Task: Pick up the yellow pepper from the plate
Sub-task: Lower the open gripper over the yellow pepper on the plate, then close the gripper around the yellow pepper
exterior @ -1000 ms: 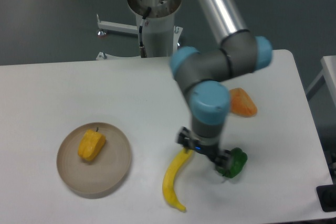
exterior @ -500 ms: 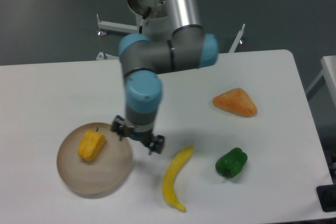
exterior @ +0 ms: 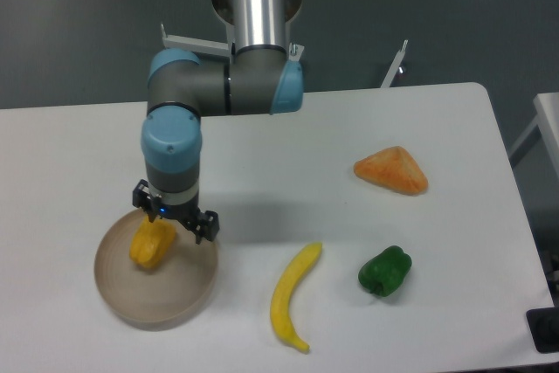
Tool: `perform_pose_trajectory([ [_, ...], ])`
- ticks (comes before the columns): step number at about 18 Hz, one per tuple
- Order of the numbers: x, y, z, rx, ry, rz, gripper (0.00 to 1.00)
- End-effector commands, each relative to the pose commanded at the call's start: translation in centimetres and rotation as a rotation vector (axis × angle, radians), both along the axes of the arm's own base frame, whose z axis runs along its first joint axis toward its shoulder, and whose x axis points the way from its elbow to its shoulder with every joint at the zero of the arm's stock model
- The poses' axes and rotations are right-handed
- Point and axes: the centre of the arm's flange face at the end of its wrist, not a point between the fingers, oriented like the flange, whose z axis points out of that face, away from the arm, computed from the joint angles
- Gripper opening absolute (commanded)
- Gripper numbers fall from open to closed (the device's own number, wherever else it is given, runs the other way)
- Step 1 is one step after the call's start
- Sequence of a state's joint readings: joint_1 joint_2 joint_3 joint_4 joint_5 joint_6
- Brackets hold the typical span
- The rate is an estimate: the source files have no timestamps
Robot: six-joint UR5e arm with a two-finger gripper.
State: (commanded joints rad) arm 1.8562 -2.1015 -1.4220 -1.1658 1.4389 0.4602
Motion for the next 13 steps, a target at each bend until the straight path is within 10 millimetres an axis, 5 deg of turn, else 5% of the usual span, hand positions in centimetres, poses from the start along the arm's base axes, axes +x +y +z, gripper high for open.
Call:
perform_pose_trajectory([
  [13,1.6,0.6,-2.3,0.008,0.015,-0.024,1.0],
])
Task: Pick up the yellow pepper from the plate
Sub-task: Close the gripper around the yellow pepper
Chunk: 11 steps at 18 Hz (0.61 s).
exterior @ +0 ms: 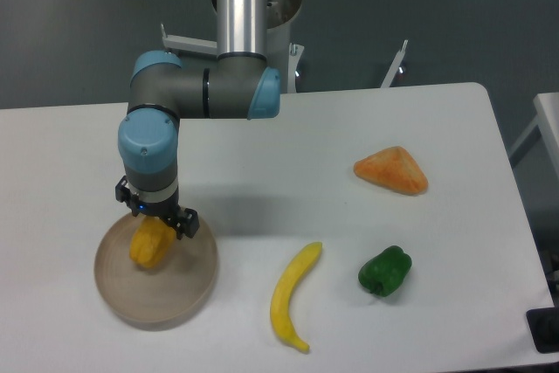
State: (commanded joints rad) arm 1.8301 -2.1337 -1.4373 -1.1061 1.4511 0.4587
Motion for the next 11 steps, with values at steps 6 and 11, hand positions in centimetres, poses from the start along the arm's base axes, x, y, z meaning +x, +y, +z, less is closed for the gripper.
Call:
perform_pose_trajectory([
  [6,-0.04,0.17,0.09,0.013,0.004,-0.006,0.68],
  [11,-0.02,0.15,0.32,0.018,0.004,-0.014,0.47],
])
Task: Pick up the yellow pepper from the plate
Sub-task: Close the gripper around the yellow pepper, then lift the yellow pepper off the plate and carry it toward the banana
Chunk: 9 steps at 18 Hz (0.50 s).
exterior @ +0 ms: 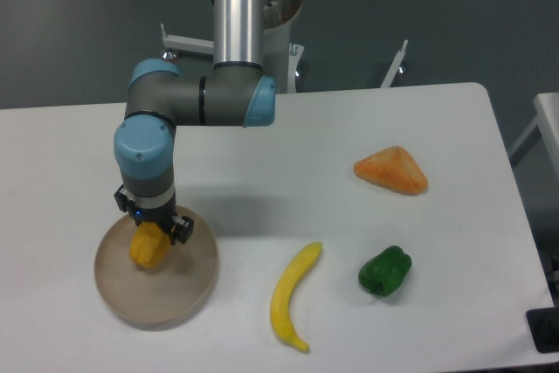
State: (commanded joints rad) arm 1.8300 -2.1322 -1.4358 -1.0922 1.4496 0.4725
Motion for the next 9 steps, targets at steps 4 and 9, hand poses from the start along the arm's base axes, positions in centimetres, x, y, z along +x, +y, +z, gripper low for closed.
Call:
perform_pose_trajectory([
  [4,-0.1,0.0,0.5,0.008,0.001,0.0,0.44],
  [9,-2.5,-0.2,2.9,0.039,0.031,-0.005,0.44],
])
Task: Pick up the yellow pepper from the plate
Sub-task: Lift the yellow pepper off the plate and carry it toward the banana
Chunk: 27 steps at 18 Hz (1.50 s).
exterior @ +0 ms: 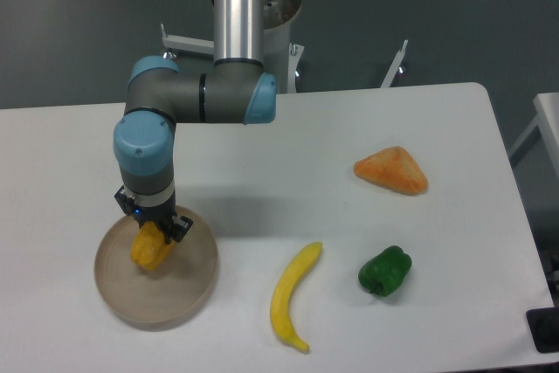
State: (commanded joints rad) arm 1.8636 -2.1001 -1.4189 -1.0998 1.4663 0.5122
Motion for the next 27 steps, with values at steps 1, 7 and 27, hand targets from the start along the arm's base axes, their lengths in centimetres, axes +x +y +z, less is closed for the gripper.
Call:
perform_pose_trajectory([
  [1,-1.5,-0.4,0.9,0.006,0.018,0.002,0.44],
  [7,-11.5,-3.3,4.5,0.046,0.08,-0.023,0.44],
  [27,-28.6,-10.6,5.5,0.016,0.158,-0.149,0.44],
])
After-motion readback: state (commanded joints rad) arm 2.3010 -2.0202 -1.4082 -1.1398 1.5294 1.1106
